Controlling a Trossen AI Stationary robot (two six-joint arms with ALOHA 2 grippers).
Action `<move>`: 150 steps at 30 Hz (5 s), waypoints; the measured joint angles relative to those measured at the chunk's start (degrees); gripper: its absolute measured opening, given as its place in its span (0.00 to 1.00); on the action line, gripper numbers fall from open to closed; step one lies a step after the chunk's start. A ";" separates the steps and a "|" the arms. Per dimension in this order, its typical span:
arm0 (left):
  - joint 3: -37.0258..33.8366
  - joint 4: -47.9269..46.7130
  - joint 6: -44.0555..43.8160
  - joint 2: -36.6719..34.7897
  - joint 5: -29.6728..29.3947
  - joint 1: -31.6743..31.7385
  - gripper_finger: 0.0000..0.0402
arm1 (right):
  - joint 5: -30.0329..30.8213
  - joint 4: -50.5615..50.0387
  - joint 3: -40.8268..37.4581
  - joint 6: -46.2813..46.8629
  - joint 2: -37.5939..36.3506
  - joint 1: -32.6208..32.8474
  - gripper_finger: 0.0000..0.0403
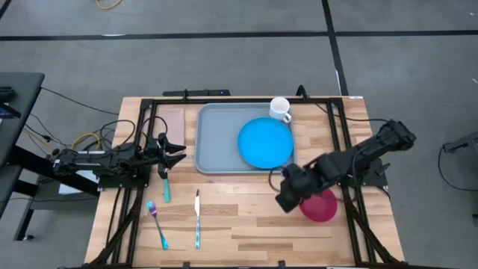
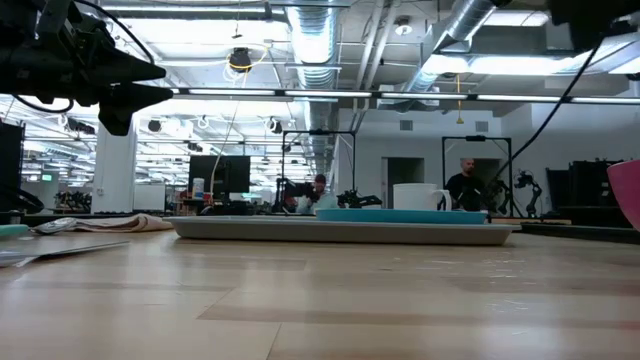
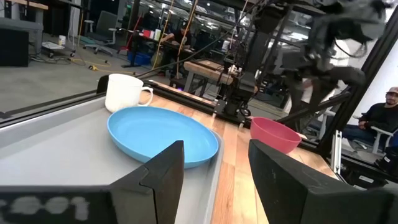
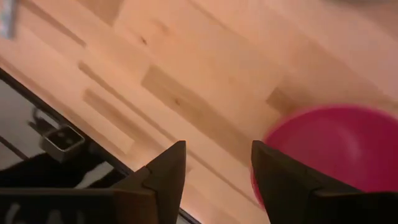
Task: Set up tray
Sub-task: Put the red bowl on top of the blue plate on the gray serving tray, then put the pink napkin to the left of the blue plate on the gray serving tray
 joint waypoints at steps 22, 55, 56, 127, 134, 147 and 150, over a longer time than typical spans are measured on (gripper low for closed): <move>0.00 -0.04 0.00 -0.02 0.00 0.00 0.42 | -2.29 -5.36 0.24 5.34 16.10 7.51 0.39; 0.00 -0.04 0.00 -0.02 0.00 0.00 0.42 | 1.27 -9.30 0.27 5.71 11.30 -0.86 0.01; 0.00 -0.04 -0.01 -0.02 0.00 0.01 0.42 | 2.35 -9.44 0.27 5.74 10.14 -1.55 0.01; 0.00 -0.04 0.00 0.01 0.11 0.00 0.42 | 1.55 52.07 -12.03 -63.08 -13.59 -23.93 0.46; 0.00 -0.04 0.00 0.01 0.07 0.00 0.42 | -3.54 66.61 -28.57 -65.38 -31.39 -21.92 0.46; 0.00 -0.04 0.00 0.01 0.04 0.00 0.42 | -5.18 82.52 -49.80 -69.22 -51.52 -18.77 0.46; 0.00 -0.03 0.00 0.01 0.04 0.00 0.42 | -5.18 86.55 -53.80 -68.14 -54.25 -18.37 0.46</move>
